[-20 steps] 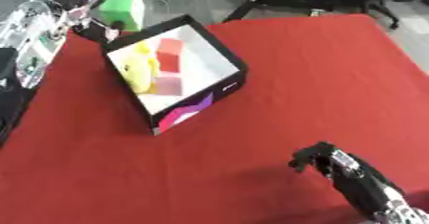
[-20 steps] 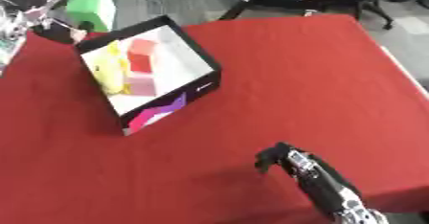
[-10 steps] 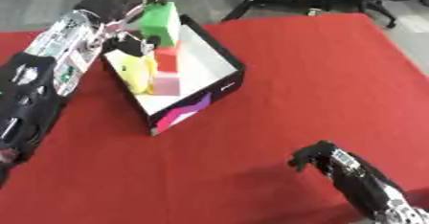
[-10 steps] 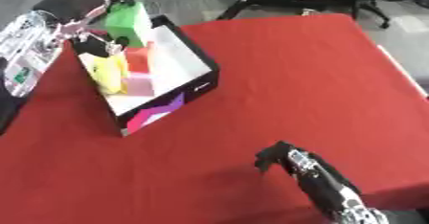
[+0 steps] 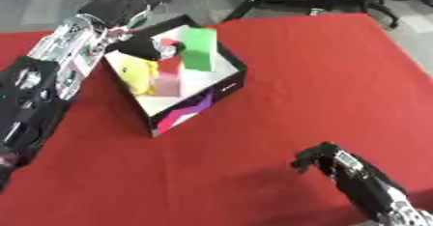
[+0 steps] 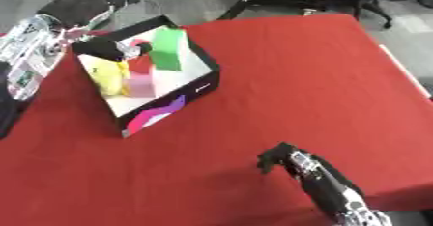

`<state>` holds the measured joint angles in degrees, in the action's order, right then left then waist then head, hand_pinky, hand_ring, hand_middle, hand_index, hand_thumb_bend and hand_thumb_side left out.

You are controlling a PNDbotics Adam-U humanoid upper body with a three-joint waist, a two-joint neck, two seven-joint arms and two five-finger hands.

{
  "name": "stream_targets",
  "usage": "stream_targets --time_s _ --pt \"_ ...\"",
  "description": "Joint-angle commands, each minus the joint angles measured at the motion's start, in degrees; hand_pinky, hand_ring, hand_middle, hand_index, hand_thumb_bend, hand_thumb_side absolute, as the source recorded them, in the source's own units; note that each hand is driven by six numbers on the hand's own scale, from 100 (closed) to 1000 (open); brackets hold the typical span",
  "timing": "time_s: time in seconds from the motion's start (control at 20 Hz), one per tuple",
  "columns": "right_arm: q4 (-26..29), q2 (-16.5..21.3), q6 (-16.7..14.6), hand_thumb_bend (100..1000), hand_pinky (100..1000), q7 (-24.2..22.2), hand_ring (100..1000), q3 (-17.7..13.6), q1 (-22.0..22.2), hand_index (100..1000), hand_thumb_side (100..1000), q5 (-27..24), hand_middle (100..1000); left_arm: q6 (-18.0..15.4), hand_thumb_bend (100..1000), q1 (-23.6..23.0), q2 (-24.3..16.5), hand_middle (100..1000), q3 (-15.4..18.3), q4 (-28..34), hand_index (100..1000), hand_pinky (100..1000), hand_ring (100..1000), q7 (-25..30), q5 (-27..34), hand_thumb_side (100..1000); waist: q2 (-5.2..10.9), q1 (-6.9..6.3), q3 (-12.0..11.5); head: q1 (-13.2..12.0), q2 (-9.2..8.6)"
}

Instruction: Pick up objects on the table and place them in the box.

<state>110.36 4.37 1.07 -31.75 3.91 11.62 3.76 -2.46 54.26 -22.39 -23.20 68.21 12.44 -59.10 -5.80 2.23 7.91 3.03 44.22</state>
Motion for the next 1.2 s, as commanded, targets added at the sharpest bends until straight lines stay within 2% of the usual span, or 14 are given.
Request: stream_targets --time_s 0.05,0.1,0.15,0.25,0.4,0.55,0.75,0.8,0.9,1.05,1.2 --pt "0.65 0.68 0.01 100 1000 0.07 750 -0.17 -0.16 706 1000 0.12 511 1.02 390 0.42 -2.05 799 1.47 1.65 949 822 753 -1.76 1.59 823 0.05 0.43 0.03 0.23 -0.1" --pt "0.65 0.67 0.01 100 1000 0.09 750 -0.2 -0.15 706 1000 0.15 511 1.52 225 0.05 -2.57 792 1.81 2.17 945 820 747 -2.22 2.59 821 0.05 0.41 -0.03 0.25 -0.1" --pt "0.66 0.66 0.01 100 1000 0.12 750 -0.24 -0.15 706 1000 0.18 511 2.15 297 -0.41 -3.2 780 2.24 2.83 938 816 738 -2.71 3.98 804 0.03 0.38 -0.11 0.35 -0.1" --pt "0.68 0.65 0.0 100 1000 0.21 750 -0.34 -0.17 706 1000 0.22 511 3.64 218 -1.65 -4.77 758 3.15 4.94 924 809 717 -3.86 8.2 800 0.01 0.32 -0.25 0.57 -0.1" --pt "0.72 0.69 0.0 100 1000 0.45 750 -0.57 -0.17 706 1000 0.3 511 6.2 116 -4.63 -8.42 737 4.58 11.15 908 804 698 -6.23 17.81 794 0.01 0.15 -0.5 0.79 -0.1" --pt "0.73 0.78 -0.01 100 1000 0.65 750 -0.76 -0.1 706 1000 0.43 511 8.98 100 -9.38 -12.8 702 6.8 20.79 881 794 670 -8.91 29.9 838 0.05 -0.03 -1.07 0.83 -0.26" --pt "0.72 0.91 -0.03 100 1000 0.87 750 -0.98 -0.01 706 1000 0.57 511 12.47 100 -19.56 -17.26 683 11.55 37.1 863 787 655 -14.14 46.45 833 0.29 -0.26 -2.23 0.64 -0.69" --pt "0.7 0.93 -0.02 100 1000 0.99 750 -1.1 0.06 706 1000 0.6 511 12.89 100 -22.92 -17.47 682 12.86 41.19 862 787 655 -15.53 49.58 833 0.41 -0.33 -2.57 0.49 -0.7" --pt "0.67 0.96 0.01 100 1000 1.17 750 -1.24 0.19 706 1000 0.65 511 12.89 100 -28.01 -16.51 677 14.68 45.13 857 786 652 -17.66 53.76 839 0.63 -0.4 -3.07 0.11 -0.67" --pt "0.61 0.94 0.03 100 1000 1.26 750 -1.32 0.29 706 1000 0.68 512 9.72 100 -34.65 -12.68 671 15.92 46.24 853 783 647 -19.74 56.18 871 0.84 -0.43 -3.93 -0.7 -0.48" --pt "0.45 0.87 0.13 100 1000 1.37 750 -1.43 0.4 706 1000 0.71 511 8.59 100 -40.39 -8.68 666 15.71 46.37 851 779 641 -19.88 55.59 901 1.14 -0.44 -4.76 -2.44 -0.15"
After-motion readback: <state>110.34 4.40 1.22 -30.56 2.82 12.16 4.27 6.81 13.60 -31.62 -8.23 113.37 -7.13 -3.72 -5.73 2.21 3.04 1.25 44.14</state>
